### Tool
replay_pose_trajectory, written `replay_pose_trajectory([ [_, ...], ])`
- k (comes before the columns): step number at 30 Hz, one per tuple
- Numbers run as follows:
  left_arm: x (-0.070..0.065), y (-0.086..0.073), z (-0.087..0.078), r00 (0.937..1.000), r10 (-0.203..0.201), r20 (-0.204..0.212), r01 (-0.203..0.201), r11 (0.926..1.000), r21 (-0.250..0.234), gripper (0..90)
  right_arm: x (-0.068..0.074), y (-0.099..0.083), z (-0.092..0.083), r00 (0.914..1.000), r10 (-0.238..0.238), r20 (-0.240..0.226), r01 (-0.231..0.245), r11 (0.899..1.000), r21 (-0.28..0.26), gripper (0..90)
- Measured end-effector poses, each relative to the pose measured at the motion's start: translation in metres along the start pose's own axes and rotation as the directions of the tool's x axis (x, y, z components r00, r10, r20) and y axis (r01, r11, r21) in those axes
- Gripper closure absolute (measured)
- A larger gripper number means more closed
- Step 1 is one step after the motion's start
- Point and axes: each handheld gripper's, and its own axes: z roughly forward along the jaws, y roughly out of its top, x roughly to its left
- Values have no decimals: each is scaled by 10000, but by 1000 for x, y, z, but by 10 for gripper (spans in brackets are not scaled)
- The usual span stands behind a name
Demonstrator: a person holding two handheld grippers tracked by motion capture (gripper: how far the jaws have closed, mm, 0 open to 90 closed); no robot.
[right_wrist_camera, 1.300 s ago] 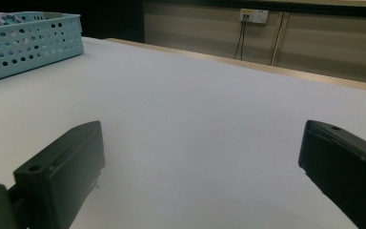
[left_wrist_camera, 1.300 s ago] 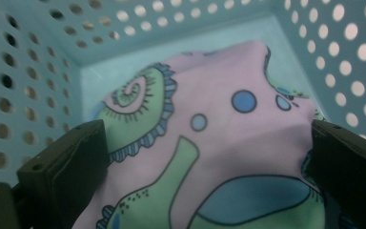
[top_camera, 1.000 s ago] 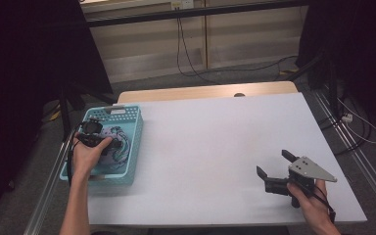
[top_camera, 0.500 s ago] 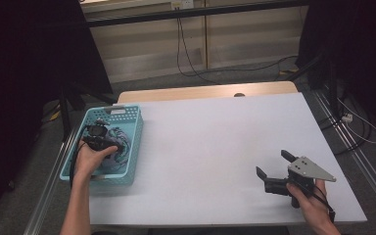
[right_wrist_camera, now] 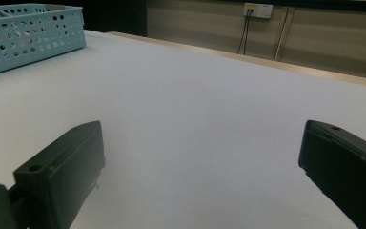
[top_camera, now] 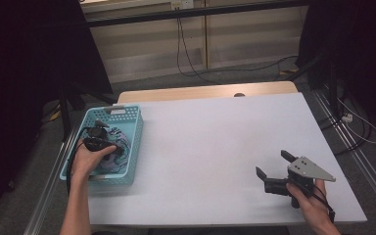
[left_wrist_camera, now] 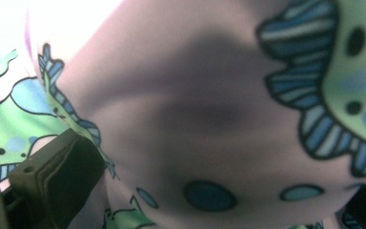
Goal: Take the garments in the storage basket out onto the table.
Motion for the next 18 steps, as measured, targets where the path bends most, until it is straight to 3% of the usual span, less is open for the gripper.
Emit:
replay_pose_trajectory([
  [3,0,1,-1,9999,116,-1,-116,9997,208,0,0,0,0,10000,-15,-12,15,10000,-13,14],
  [12,-1,-2,-1,9992,391,-51,-391,9992,89,0,0,0,0,10000,-17,-34,17,10000,-1,14],
  [15,-7,0,-5,9988,419,-268,-409,9984,386,100,1,0,0,10000,-43,-49,43,10000,-2,14],
  [18,-9,0,-7,9985,498,-225,-487,9976,490,197,1,0,0,10000,-59,-41,59,10000,-1,14],
])
